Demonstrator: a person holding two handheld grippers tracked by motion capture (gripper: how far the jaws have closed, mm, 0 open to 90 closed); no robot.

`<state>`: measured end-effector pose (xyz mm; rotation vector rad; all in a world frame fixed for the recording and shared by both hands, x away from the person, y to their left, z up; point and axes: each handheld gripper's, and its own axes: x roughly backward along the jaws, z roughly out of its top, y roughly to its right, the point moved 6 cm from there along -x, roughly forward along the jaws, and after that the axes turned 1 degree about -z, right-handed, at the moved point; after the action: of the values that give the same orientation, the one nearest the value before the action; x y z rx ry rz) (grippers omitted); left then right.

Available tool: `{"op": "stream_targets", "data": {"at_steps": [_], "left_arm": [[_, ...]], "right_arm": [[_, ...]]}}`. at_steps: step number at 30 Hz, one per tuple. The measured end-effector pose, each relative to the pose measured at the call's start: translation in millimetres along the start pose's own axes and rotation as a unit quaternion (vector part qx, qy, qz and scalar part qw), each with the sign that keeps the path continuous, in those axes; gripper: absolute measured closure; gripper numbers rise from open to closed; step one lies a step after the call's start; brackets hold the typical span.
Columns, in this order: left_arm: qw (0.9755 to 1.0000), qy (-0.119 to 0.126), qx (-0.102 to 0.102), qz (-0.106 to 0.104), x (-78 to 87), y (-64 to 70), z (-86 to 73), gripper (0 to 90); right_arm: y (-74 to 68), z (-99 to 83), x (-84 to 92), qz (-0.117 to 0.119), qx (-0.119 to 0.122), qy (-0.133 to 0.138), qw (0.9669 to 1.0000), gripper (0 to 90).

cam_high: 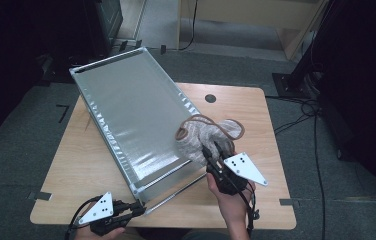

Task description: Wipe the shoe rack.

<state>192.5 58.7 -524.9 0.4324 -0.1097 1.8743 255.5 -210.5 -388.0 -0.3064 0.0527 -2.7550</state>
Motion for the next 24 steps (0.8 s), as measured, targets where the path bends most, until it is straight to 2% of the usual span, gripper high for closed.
{"op": "stream_targets", "data": {"at_steps": [3,5,7,10,15,16,18,20,22,24], "left_arm": [[1.0000,0.000,0.002,-0.002,-0.1,-0.4,0.0,80.7],[1.0000,-0.001,0.001,-0.002,-0.2,-0.7,0.1,80.6],[1.0000,-0.001,0.002,-0.001,-0.4,-0.9,0.1,80.6],[1.0000,-0.001,0.004,0.003,-0.6,-1.1,0.3,80.6],[1.0000,0.001,0.005,0.005,-0.3,-1.8,0.2,80.6],[1.0000,0.001,0.005,0.005,-0.3,-2.0,0.1,80.7],[1.0000,0.001,0.007,0.005,-0.8,-2.1,0.1,80.7],[1.0000,0.001,0.007,0.005,-1.0,-1.8,0.1,80.7],[1.0000,0.001,0.005,0.006,-1.0,-1.8,0.0,80.8],[1.0000,0.001,0.004,0.006,-0.9,-2.1,0.0,80.9]], "right_arm": [[-12.0,-2.3,4.6,0.038,0.000,-0.002,0.9993,70.9],[-27.3,-5.3,7.7,0.067,0.009,0.003,0.9977,70.8],[-40.3,-6.9,9.6,0.080,0.015,0.002,0.9967,70.8],[-67.4,-8.8,11.6,0.121,0.031,0.000,0.9922,70.6],[-101.6,-11.4,14.9,0.165,0.057,-0.001,0.9847,70.3],[-105.5,-11.8,15.3,0.160,0.066,0.002,0.9849,70.2],[-104.5,-11.5,14.4,0.152,0.080,0.004,0.9851,69.7],[-98.1,-10.0,13.8,0.141,0.074,-0.003,0.9872,69.6],[-84.6,-8.5,12.3,0.115,0.070,-0.004,0.9909,69.6],[-64.7,-7.5,10.7,0.087,0.049,-0.003,0.9950,69.6]]}}
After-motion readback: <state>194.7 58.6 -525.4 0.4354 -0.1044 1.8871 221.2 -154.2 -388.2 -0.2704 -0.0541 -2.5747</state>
